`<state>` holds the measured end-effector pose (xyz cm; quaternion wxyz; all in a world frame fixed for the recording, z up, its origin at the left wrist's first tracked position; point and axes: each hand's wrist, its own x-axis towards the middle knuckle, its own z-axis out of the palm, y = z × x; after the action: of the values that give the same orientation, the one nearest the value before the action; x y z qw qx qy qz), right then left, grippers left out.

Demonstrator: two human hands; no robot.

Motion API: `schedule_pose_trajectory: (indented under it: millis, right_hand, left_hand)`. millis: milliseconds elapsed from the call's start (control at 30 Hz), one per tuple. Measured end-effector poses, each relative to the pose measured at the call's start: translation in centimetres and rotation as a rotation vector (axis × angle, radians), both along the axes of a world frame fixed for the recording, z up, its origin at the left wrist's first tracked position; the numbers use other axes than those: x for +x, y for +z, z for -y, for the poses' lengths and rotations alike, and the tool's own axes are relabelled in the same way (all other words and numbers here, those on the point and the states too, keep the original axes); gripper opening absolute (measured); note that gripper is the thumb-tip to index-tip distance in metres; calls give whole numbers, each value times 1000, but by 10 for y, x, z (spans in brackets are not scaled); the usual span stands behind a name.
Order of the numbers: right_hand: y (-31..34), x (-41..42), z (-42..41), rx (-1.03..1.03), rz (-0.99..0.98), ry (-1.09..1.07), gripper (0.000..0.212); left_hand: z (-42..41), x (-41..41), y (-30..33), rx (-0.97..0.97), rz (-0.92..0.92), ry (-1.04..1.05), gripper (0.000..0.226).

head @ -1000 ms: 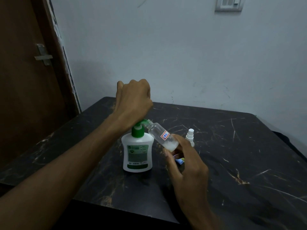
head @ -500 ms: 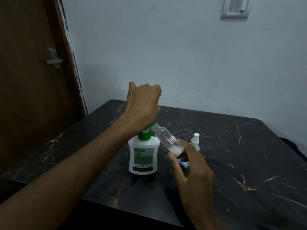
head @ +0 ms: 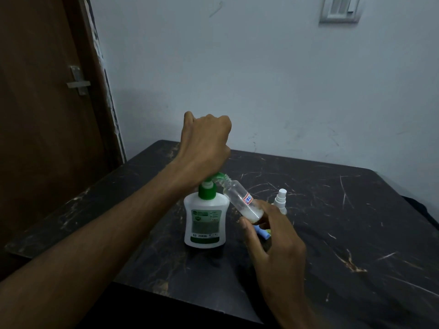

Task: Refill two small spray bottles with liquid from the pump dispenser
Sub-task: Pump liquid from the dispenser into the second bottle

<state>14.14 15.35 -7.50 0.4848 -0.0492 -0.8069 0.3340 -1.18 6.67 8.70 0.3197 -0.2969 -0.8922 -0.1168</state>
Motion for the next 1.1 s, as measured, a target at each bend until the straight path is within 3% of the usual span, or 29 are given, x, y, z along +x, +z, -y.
schedule_pose_trajectory:
  millis: [1100]
  right_hand:
    - [2,1,3,-23,10,0,33]
  left_hand:
    - [0,-1,-5,20,35,-48,18]
